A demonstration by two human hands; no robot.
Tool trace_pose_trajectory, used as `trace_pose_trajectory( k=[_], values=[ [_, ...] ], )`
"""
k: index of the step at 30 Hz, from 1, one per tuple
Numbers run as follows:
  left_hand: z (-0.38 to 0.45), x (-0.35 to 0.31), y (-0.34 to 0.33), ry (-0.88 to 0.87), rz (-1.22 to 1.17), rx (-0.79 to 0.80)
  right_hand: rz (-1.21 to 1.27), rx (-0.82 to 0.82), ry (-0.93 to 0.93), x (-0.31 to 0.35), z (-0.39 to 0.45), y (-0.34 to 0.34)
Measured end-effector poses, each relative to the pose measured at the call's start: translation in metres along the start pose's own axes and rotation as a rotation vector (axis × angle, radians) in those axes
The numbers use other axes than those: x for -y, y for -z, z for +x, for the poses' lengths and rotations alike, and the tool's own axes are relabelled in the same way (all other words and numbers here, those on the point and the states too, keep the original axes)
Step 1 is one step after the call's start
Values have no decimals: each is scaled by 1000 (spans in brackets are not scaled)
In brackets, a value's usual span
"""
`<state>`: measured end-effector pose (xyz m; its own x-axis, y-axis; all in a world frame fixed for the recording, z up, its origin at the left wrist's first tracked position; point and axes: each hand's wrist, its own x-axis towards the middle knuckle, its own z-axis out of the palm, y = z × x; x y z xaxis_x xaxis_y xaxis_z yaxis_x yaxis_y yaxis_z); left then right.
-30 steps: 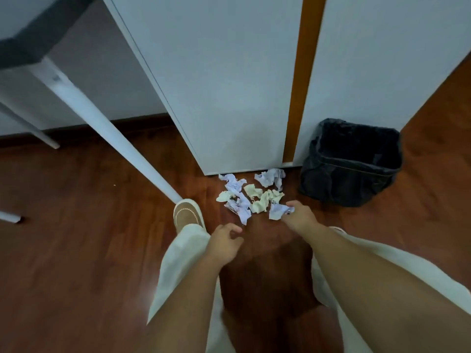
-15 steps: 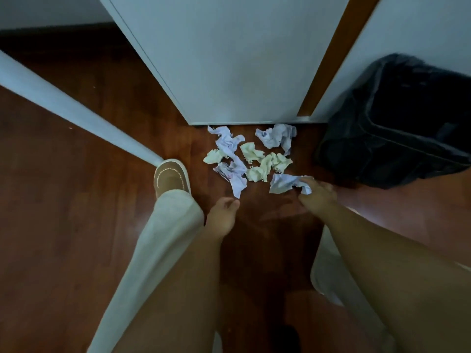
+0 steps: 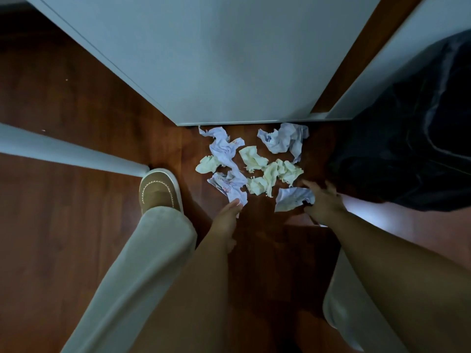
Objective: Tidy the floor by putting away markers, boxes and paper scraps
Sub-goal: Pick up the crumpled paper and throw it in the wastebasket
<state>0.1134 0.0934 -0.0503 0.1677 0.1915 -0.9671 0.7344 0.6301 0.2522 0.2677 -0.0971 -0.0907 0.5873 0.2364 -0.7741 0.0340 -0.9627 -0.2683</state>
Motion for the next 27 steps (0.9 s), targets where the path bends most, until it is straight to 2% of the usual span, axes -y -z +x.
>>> trace_pose_trajectory(
  k=[3,6,11,14,16,18,21,25,27],
  values=[
    [7,-9,-7,91,-67,23,-74,18,-7,-2,10,-7],
    [10,-12,-15,121,-115,-38,-62,8,-16,0,10,-4],
    [5,-13,-12,9,-105,-156,35,-4,25,3,0,14],
    [-28,-14,-11,-78,-21,-181,208,12,58,12,-26,29],
    [-54,-13,-9,-223,158,-248,337,4,79,24,-48,39],
    [-80,-11,-6,-458,306,-354,431,-13,123,39,-66,49],
    [-120,-19,-15,-827,329,-512,596,-9,237,63,-100,76],
    [-174,-50,-52,-1087,318,-528,809,-88,418,88,-152,146],
    [-198,-64,-76,-1164,285,-453,915,-174,497,83,-184,190]
  ],
)
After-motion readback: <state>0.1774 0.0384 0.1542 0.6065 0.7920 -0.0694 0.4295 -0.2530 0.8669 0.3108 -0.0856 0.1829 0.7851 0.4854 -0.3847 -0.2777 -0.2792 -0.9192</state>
